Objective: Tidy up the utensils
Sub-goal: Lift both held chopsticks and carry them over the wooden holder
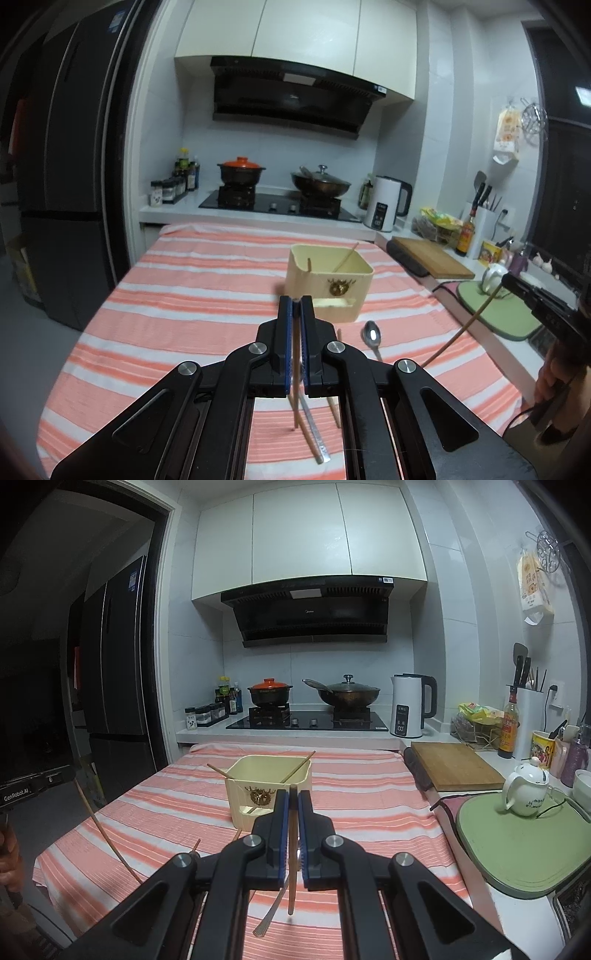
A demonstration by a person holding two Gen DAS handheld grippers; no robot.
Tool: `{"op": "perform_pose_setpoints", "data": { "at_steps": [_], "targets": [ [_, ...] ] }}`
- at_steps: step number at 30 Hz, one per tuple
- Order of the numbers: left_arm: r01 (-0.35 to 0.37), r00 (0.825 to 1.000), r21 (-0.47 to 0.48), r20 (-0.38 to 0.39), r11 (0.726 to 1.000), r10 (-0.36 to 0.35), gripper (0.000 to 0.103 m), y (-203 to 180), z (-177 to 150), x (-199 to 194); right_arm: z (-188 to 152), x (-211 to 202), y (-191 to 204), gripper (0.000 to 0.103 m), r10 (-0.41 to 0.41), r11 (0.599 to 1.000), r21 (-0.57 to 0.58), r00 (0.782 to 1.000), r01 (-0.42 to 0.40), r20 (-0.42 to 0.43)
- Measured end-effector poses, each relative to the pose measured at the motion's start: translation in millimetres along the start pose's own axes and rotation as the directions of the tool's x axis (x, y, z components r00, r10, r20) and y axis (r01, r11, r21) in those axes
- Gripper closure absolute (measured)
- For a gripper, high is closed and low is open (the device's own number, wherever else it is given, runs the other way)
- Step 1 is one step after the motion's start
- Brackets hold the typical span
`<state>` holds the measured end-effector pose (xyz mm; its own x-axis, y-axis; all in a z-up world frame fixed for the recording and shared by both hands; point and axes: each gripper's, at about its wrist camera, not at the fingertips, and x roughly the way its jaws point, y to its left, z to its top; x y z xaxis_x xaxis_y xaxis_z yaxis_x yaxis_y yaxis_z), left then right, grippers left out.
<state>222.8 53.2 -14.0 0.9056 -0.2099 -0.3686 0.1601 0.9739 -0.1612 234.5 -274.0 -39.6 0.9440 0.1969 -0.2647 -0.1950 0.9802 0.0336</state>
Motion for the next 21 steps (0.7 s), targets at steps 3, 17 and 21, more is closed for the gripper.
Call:
{"op": "perform_pose_setpoints", "data": {
  "at_steps": [3,17,21],
  "targets": [
    [0.01,1.0,-0.005,-0.002,1.0,-0.01,0.101,-1,6,3,7,3,-3,0.098,0.013,1.0,0.008,1.0,-0.013,0.0],
    [0.074,0.993,0.009,0.089,0.997,-0.075,0.101,-15,75,9,59,19,-2,0.098,0.058,0.998,-0.009,0.997,-0.058,0.044],
    [0.097,0.988,0.017,0.117,0.995,-0.098,0.101,-23,105,20,81,30,-4,0.098,0.067,0.998,-0.016,0.996,-0.066,0.063]
  ]
}}
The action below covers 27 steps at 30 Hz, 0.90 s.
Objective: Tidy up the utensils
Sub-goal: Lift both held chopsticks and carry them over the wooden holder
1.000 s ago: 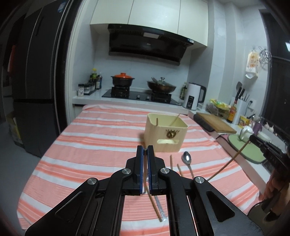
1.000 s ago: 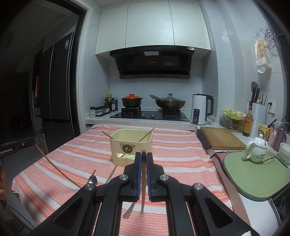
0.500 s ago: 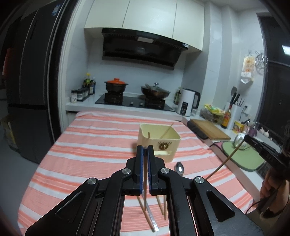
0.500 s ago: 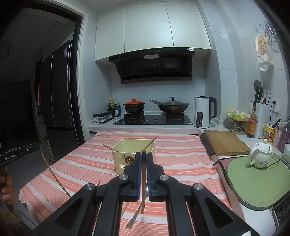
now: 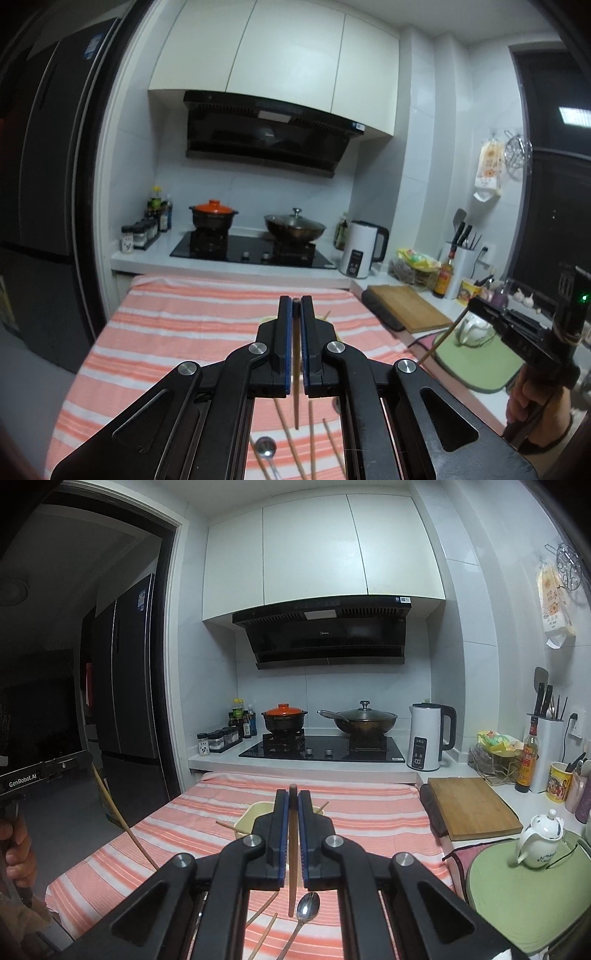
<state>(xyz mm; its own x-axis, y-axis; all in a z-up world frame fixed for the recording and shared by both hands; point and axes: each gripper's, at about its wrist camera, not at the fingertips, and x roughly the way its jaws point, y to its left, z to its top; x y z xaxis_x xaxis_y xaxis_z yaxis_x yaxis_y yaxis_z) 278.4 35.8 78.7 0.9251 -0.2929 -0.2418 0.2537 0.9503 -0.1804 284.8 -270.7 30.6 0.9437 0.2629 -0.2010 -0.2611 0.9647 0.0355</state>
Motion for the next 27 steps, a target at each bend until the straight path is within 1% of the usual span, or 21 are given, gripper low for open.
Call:
{"op": "perform_pose_setpoints", "data": {
  "at_steps": [5,8,12,15,18,21,23,25,27],
  "targets": [
    [0.021,1.0,-0.032,0.009,0.999,-0.021,0.101,-1,38,38,35,26,-3,0.098,0.006,1.0,-0.01,1.0,-0.006,0.027],
    [0.014,1.0,-0.044,0.015,0.999,-0.014,0.101,-3,55,65,54,46,-5,0.098,0.002,1.0,-0.016,0.999,-0.001,0.044],
    [-0.013,1.0,-0.046,0.014,0.999,0.014,0.101,-6,64,101,67,78,-8,0.098,-0.006,1.0,-0.016,0.998,0.007,0.064],
    [-0.032,0.999,-0.05,-0.013,0.998,0.031,0.101,-5,63,128,69,107,-13,0.098,0.001,1.0,0.0,0.999,-0.001,0.052],
    [-0.041,0.997,-0.058,-0.064,0.997,0.037,0.101,0,55,156,64,138,-15,0.098,0.019,1.0,0.014,1.0,-0.019,-0.006],
    [-0.049,0.991,-0.056,-0.128,0.997,0.042,0.101,3,43,183,56,171,-20,0.098,0.053,0.997,0.056,0.993,-0.047,-0.102],
    [-0.053,0.982,-0.054,-0.182,0.997,0.042,0.101,5,34,202,48,192,-23,0.098,0.062,0.996,0.071,0.984,-0.051,-0.166],
    [-0.056,0.972,-0.055,-0.23,0.997,0.042,0.101,7,23,218,37,214,-24,0.098,0.071,0.996,0.072,0.965,-0.054,-0.251],
    [-0.051,0.96,-0.053,-0.278,0.997,0.035,0.101,9,11,232,25,230,-25,0.098,0.076,0.995,0.084,0.949,-0.053,-0.307]
  ]
}}
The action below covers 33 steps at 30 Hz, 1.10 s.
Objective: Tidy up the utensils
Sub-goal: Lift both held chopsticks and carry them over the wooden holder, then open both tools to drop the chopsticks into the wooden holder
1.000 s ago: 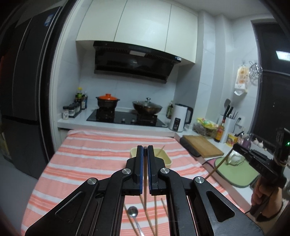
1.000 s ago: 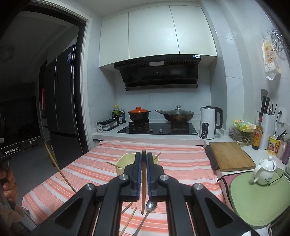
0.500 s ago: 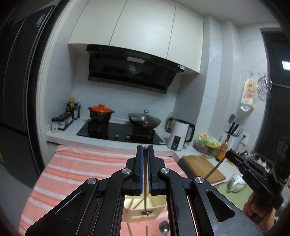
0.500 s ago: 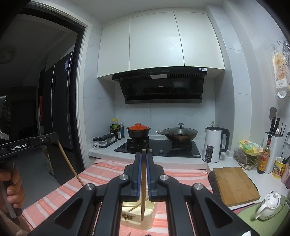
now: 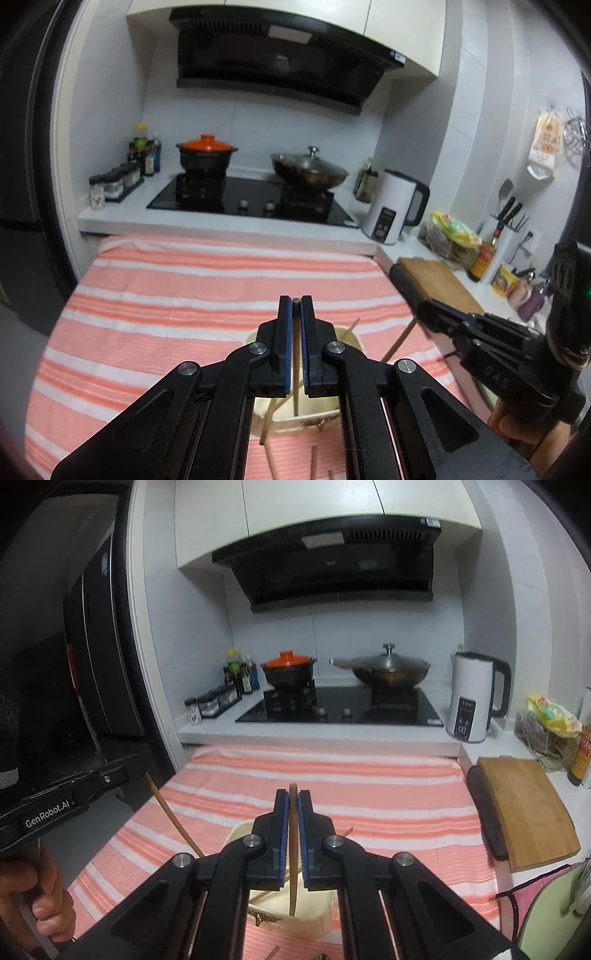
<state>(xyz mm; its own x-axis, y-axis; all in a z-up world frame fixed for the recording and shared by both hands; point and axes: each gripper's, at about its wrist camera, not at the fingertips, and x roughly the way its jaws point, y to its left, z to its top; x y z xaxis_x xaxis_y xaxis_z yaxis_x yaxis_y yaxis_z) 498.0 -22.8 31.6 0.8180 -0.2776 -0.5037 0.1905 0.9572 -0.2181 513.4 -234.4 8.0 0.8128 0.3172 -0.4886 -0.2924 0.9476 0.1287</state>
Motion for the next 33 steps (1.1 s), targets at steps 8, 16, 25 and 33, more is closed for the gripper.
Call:
{"op": "perform_pose_setpoints", "data": {
  "at_steps": [8,16,25,33],
  "targets": [
    [-0.005,0.999,-0.031,-0.052,0.999,0.004,0.027,10,-26,14,-27,23,3,0.057,-0.033,0.999,-0.024,0.998,0.032,-0.045],
    [-0.01,0.997,0.005,-0.08,1.0,0.01,0.007,13,-49,-19,-52,0,12,0.037,-0.113,0.991,-0.075,0.994,0.113,0.014],
    [-0.063,0.985,0.012,-0.163,0.998,0.065,0.006,25,-145,-70,-129,-50,27,0.037,-0.101,0.992,-0.069,0.995,0.102,0.011],
    [-0.125,0.949,-0.039,-0.295,0.991,0.108,0.006,41,-256,-89,-244,-72,60,0.037,-0.059,0.997,-0.053,0.99,0.053,-0.128]
  ]
}}
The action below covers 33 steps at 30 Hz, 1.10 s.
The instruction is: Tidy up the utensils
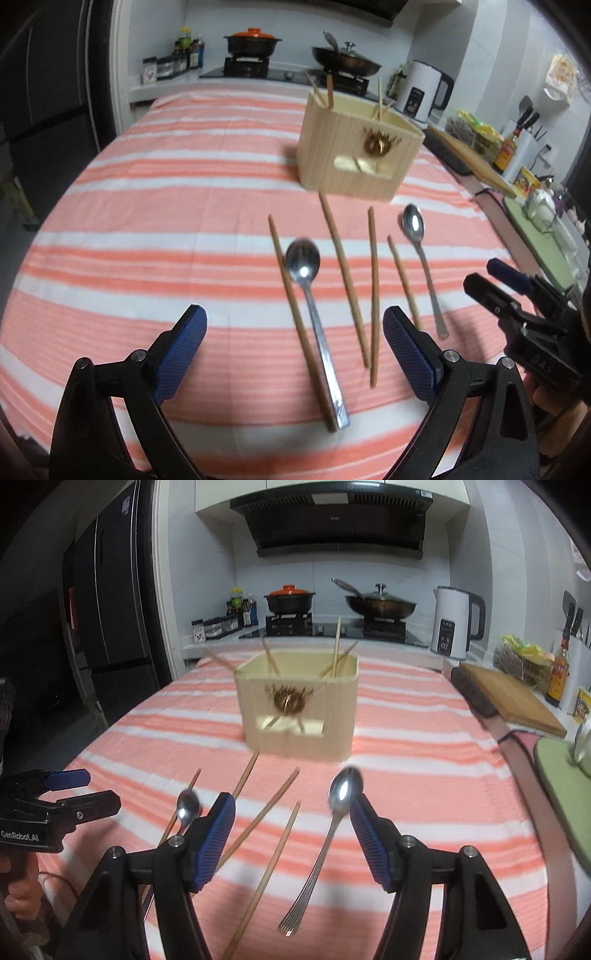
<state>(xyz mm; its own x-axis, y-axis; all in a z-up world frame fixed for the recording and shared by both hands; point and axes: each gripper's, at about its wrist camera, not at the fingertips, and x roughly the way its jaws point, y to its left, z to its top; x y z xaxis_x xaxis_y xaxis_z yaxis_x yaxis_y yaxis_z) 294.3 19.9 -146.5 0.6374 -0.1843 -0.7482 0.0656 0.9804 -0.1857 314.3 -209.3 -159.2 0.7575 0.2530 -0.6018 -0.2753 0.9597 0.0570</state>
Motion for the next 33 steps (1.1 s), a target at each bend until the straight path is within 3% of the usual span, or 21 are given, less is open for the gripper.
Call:
{"op": "perform_pose_setpoints", "data": {
  "at_steps": [6,10,13,15,16,17,19,21,26,28,33],
  "targets": [
    [-0.055,0.998,-0.006,-0.014,0.998,0.055,0.007,4,-45,3,-66,-4,15,0.037,0.033,0.999,0.044,0.994,-0.028,-0.101],
    [-0.102,0.995,0.002,0.011,0.995,0.102,0.007,1,-59,7,-83,-4,25,0.037,0.028,0.999,0.041,0.995,-0.024,-0.101],
    [-0.112,0.993,0.004,-0.027,0.994,0.112,0.014,1,-63,20,-87,5,36,0.038,0.035,0.999,0.014,0.99,-0.033,-0.133],
    [-0.118,0.992,0.004,-0.039,0.993,0.118,0.016,1,-63,25,-88,11,42,0.06,0.036,0.999,-0.009,0.986,-0.038,-0.162],
    [-0.128,0.991,0.016,-0.034,0.992,0.129,0.016,-1,-62,26,-87,11,44,0.064,0.016,0.999,-0.03,0.987,-0.021,-0.159],
    [-0.133,0.99,0.025,-0.038,0.991,0.134,0.016,-3,-62,28,-86,12,44,0.077,0.014,0.999,-0.035,0.986,-0.021,-0.166],
    [-0.139,0.99,0.04,-0.031,0.989,0.141,0.017,-7,-61,30,-83,15,41,0.085,0.007,0.999,-0.032,0.985,-0.012,-0.17],
    [-0.132,0.991,0.052,-0.025,0.99,0.134,0.024,-11,-59,31,-79,19,37,0.093,0.001,0.999,-0.031,0.986,-0.006,-0.168],
    [-0.123,0.992,0.096,-0.016,0.988,0.125,0.087,-16,-54,34,-70,30,31,0.097,-0.022,0.999,-0.036,0.985,0.016,-0.171],
    [-0.11,0.994,0.081,-0.018,0.991,0.112,0.097,-12,-52,35,-67,33,28,0.097,-0.038,0.998,-0.046,0.984,0.03,-0.174],
    [-0.111,0.993,0.065,-0.021,0.992,0.113,0.099,-8,-36,47,-58,41,13,0.097,-0.063,0.997,-0.047,0.981,0.056,-0.185]
  ]
}}
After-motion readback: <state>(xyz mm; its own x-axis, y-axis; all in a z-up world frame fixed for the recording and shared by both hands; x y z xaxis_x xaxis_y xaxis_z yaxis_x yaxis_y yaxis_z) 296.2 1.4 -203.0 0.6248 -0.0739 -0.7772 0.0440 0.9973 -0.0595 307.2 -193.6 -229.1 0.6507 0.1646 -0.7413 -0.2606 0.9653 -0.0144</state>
